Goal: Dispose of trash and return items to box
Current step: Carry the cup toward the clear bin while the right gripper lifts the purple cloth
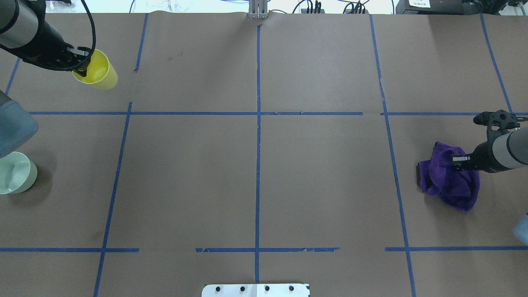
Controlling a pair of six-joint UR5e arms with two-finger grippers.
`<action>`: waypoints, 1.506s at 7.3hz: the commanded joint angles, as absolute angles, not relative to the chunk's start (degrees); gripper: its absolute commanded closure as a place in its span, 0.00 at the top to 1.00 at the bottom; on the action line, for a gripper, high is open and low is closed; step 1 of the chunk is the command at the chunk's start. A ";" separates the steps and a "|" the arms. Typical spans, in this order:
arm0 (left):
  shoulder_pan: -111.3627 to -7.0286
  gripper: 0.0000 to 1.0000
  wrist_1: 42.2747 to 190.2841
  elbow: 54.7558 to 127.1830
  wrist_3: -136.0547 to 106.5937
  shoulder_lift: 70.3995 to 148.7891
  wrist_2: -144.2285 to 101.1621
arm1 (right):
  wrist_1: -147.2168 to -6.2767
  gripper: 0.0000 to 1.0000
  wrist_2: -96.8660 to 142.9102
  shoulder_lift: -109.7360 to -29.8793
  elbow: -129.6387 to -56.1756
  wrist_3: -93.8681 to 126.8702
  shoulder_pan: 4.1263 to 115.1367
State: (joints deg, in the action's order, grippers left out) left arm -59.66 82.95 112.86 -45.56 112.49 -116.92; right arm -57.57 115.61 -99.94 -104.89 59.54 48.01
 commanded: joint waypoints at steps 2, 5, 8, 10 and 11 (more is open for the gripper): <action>-70.35 0.00 82.97 111.46 -25.57 106.02 -121.43 | -67.09 0.00 116.98 -97.93 -113.87 59.50 50.53; -85.90 0.00 83.67 104.35 -4.37 97.59 -126.99 | -74.97 0.00 120.74 -94.41 -120.66 59.50 56.92; -96.84 0.00 83.85 93.65 5.79 92.73 -126.65 | -75.14 0.00 131.79 -92.99 -122.25 59.50 69.74; -96.77 0.00 89.34 88.44 4.58 88.53 -127.00 | -77.07 0.00 138.50 -92.20 -123.13 59.41 75.30; -96.77 0.00 94.17 85.98 1.35 87.46 -127.00 | -80.21 0.00 138.52 -92.11 -125.22 59.33 76.19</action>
